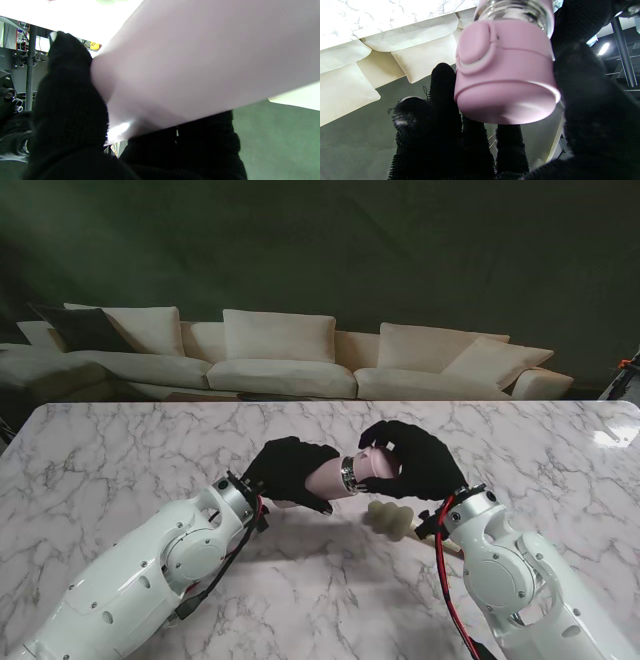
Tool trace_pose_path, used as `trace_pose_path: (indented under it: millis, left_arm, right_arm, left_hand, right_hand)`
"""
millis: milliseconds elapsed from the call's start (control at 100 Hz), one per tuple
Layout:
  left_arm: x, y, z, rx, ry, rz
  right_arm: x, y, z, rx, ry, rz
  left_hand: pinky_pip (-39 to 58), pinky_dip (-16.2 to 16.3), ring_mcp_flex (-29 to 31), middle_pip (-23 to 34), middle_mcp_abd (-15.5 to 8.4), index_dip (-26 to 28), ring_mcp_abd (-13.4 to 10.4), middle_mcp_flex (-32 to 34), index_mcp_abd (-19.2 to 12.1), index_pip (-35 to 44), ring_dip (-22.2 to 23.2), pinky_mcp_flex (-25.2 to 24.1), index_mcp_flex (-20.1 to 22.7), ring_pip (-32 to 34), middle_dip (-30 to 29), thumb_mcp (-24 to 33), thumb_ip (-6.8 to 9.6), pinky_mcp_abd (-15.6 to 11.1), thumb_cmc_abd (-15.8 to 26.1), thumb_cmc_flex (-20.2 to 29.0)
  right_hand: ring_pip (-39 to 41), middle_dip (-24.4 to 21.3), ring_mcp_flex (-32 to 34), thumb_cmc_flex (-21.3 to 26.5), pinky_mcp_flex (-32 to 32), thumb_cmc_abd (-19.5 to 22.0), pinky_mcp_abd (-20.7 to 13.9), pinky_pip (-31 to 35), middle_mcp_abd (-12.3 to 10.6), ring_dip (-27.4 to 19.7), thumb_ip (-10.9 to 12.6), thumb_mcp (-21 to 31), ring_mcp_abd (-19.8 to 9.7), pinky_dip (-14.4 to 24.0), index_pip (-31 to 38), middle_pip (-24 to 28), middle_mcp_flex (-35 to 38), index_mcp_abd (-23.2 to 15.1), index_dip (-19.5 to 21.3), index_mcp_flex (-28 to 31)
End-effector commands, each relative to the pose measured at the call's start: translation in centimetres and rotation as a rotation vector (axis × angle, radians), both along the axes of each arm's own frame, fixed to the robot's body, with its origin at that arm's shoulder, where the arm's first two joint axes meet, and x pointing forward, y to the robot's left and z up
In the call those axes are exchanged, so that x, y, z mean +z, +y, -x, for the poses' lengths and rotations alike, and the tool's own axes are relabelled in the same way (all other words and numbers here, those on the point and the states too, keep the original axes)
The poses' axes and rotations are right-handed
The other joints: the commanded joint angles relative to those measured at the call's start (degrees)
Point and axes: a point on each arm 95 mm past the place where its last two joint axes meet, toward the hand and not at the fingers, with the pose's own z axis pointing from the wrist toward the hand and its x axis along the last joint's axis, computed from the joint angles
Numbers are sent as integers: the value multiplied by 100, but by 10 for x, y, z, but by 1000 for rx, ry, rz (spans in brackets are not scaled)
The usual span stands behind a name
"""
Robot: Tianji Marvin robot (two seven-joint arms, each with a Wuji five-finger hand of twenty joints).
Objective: Clean the thermos with cup brush
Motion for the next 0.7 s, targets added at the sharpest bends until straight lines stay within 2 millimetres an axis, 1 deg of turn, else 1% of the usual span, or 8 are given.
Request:
trace_pose_path:
  millis: [0, 290, 380, 460, 560, 690]
  left_arm:
    - [2, -4, 1, -6, 2, 11]
    - [4, -3, 0, -7, -4, 25]
    - [4, -3, 0, -8, -5, 28]
    - [4, -3, 0, -6, -5, 31]
    - [5, -3, 0, -10, -5, 31]
    - [5, -3, 0, -15, -6, 30]
  right_arm:
    - [-3, 4, 3, 8, 9, -16]
    - [-9, 8, 4, 13, 15, -47]
    - [-12, 9, 3, 9, 27, -54]
    - [-15, 10, 3, 6, 44, -67]
    - [-18, 11, 2, -2, 50, -71]
    - [-22, 13, 2, -10, 71, -95]
  left_hand:
    - [245, 136, 365, 394, -537, 143, -393, 103, -1084, 812, 334, -2, 612, 1034, 142, 2781, 400, -226, 2470, 1962]
    - [244, 137, 372, 397, -530, 144, -390, 111, -1080, 811, 333, -5, 610, 1043, 142, 2791, 402, -232, 2466, 1952]
    - [246, 138, 370, 398, -529, 145, -391, 112, -1083, 813, 332, -2, 617, 1042, 143, 2796, 402, -226, 2463, 1955]
    - [249, 140, 371, 400, -527, 145, -387, 114, -1078, 811, 331, 3, 613, 1043, 144, 2796, 400, -237, 2464, 1952]
    - [246, 140, 368, 400, -528, 145, -388, 110, -1082, 811, 331, -4, 610, 1043, 144, 2797, 398, -228, 2470, 1951]
    - [249, 141, 372, 399, -520, 146, -394, 108, -1076, 814, 331, 6, 613, 1047, 143, 2800, 397, -233, 2461, 1955]
  right_hand:
    - [659, 160, 371, 2223, -50, 809, -714, 41, -110, 242, 427, 2322, -873, 75, 530, 196, 231, -121, 340, 493]
    - [526, 146, 269, 2239, -142, 870, -649, -121, -98, 159, 390, 2336, -843, 9, 477, 197, 116, -100, 458, 429]
    - [455, 129, 229, 2241, -180, 1021, -599, -210, -69, 121, 366, 2231, -821, -34, 453, 200, 39, -83, 482, 382]
    - [353, 88, 183, 2269, -160, 1277, -557, -301, -14, 71, 334, 2024, -771, -152, 496, 202, -40, -37, 428, 329]
    - [215, 51, 129, 2288, -204, 1394, -455, -409, 14, -1, 340, 1971, -720, -267, 529, 200, -136, -14, 405, 280]
    - [159, 36, 108, 2292, -232, 1469, -402, -452, 52, -28, 343, 1920, -680, -320, 549, 221, -200, 41, 390, 212]
